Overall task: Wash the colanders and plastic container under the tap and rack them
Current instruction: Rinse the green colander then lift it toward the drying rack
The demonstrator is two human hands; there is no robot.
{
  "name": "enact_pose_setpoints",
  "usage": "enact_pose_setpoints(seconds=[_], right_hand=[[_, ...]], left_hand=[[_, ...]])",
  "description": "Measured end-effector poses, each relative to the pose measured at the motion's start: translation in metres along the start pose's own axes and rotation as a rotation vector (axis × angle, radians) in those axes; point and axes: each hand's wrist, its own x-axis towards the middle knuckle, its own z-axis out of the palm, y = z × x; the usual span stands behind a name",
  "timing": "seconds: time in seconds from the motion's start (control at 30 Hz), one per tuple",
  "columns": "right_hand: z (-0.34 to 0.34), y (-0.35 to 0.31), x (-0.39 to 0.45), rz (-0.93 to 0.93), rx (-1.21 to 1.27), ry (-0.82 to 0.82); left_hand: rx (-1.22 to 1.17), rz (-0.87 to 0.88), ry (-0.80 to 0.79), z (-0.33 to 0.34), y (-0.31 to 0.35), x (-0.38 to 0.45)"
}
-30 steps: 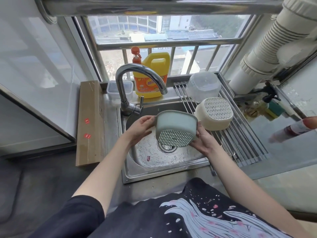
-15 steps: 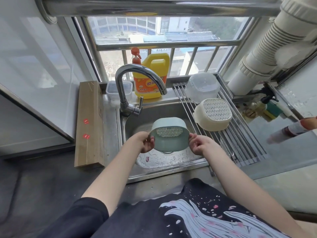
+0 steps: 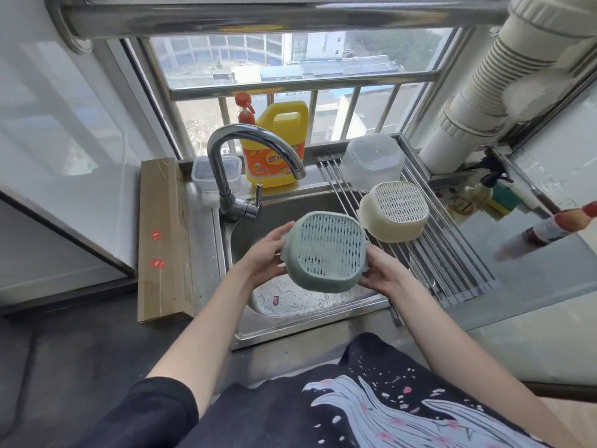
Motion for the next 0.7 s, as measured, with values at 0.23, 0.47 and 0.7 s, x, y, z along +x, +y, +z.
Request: enact_pose_setpoints(seconds=[0.23, 0.47, 0.7], right_hand=[[-0.057, -0.005, -0.012, -0.268, 0.046, 0.32], [-0.141, -0.03, -0.021, -0.203, -0.056, 0.583], [-0.168, -0.05, -0.003, -0.154, -0.27, 0.406]], left_hand=[[0.339, -0.061, -0.035, 0.063, -0.022, 0.005], [0.549, -0.131, -0.14, 0.132, -0.06, 0.022], [0.679, -0.095, 0.009, 0.185, -0.077, 0.04]])
